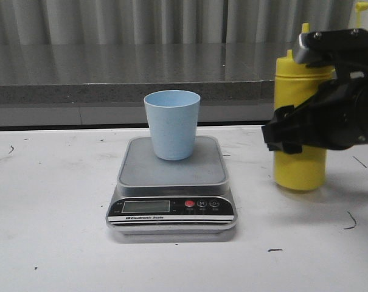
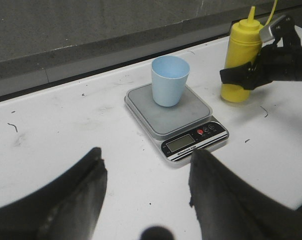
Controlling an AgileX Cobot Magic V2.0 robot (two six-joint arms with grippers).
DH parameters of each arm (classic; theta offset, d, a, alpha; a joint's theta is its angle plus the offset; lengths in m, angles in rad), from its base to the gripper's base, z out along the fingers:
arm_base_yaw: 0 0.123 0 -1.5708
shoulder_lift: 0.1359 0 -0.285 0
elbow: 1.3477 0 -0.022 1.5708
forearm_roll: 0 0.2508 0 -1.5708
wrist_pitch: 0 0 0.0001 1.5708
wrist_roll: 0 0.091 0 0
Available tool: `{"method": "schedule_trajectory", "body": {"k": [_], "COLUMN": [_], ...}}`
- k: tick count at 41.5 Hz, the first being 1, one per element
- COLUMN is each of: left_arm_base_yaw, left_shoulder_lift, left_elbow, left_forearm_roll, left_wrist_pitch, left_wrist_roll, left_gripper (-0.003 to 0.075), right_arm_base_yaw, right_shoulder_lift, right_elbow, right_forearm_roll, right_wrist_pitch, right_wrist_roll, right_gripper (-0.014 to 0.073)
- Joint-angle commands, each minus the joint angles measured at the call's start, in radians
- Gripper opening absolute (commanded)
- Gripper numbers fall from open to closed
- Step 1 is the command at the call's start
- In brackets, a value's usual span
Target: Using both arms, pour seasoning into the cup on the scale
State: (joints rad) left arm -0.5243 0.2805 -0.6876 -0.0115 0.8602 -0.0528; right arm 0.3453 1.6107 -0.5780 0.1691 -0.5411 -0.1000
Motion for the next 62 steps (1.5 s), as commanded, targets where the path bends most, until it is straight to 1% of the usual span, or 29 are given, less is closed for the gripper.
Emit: {"method": "schedule_trajectory", "body": {"k": [1, 5, 6, 8, 9, 11, 14, 19, 25, 30, 36, 42, 46, 52, 62], "left_arm_base_yaw": [-0.009, -0.009, -0.009, -0.009, -0.009, -0.009, -0.009, -0.009, -0.009, -0.009, -0.009, -0.009, -0.009, -0.009, -0.009], "left_shoulder_lift": [0.010, 0.010, 0.010, 0.010, 0.010, 0.010, 0.010, 0.010, 0.010, 0.010, 0.010, 0.010, 0.010, 0.010, 0.010], "left_elbow": [-0.023, -0.023, -0.023, -0.023, -0.023, -0.023, -0.023, -0.023, -0.023, -0.023, -0.023, -0.023, -0.023, -0.023, -0.023], "left_forearm_roll": [-0.002, -0.002, -0.002, -0.002, -0.002, -0.002, -0.002, -0.002, -0.002, -0.002, -0.002, -0.002, -0.002, -0.002, -0.002], "left_wrist_pitch": [-0.071, -0.071, -0.071, -0.071, -0.071, -0.071, -0.071, -0.071, -0.071, -0.071, -0.071, -0.071, -0.071, -0.071, -0.071], "left_wrist_roll": [-0.009, -0.009, -0.009, -0.009, -0.009, -0.009, -0.009, -0.009, -0.009, -0.009, -0.009, -0.009, -0.009, -0.009, -0.009], "left_gripper": [0.0376, 0.0376, 0.0376, 0.0376, 0.0376, 0.0376, 0.0376, 0.0376, 0.0376, 0.0376, 0.0376, 0.0376, 0.0376, 0.0376, 0.0376], "right_arm_base_yaw": [-0.023, -0.026, -0.026, -0.024, -0.023, -0.022, -0.017, 0.010, 0.081, 0.143, 0.222, 0.274, 0.287, 0.297, 0.297], "right_shoulder_lift": [-0.125, -0.170, -0.175, -0.176, -0.176, -0.174, -0.166, -0.141, -0.081, -0.013, 0.054, 0.118, 0.151, 0.172, 0.173], "right_elbow": [-0.106, -0.228, -0.245, -0.318, -0.336, -0.406, -0.485, -0.597, -0.690, -0.760, -0.787, -0.787, -0.787, -0.787, -0.787], "right_forearm_roll": [-0.009, -0.022, -0.028, -0.044, -0.052, -0.076, -0.124, -0.250, -0.460, -0.624, -0.855, -1.039, -1.143, -1.257, -1.420], "right_wrist_pitch": [0.104, 0.359, 0.392, 0.521, 0.552, 0.672, 0.794, 0.945, 1.075, 1.207, 1.290, 1.376, 1.417, 1.447, 1.417], "right_wrist_roll": [-0.062, -0.142, -0.159, -0.190, -0.200, -0.223, -0.229, -0.229, -0.223, -0.174, -0.162, -0.138, -0.112, -0.112, -0.113], "right_gripper": [0.0354, 0.0351, 0.0351, 0.0351, 0.0351, 0.0351, 0.0351, 0.0351, 0.0349, 0.0349, 0.0349, 0.0349, 0.0349, 0.0349, 0.0349]}}
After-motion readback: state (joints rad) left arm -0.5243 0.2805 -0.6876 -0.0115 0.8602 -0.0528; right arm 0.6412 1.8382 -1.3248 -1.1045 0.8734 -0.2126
